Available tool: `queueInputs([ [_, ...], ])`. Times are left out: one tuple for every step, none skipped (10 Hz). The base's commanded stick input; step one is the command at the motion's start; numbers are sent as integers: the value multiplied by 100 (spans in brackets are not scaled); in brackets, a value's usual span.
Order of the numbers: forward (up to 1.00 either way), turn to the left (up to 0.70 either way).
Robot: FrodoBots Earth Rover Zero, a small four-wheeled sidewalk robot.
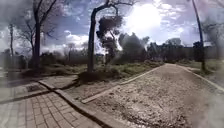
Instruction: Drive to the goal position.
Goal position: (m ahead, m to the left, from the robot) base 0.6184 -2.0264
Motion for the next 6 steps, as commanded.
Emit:
queueInputs([
  [0, 0],
  [0, 0],
  [0, 0],
  [0, 0],
  [0, 0],
  [0, 0],
])
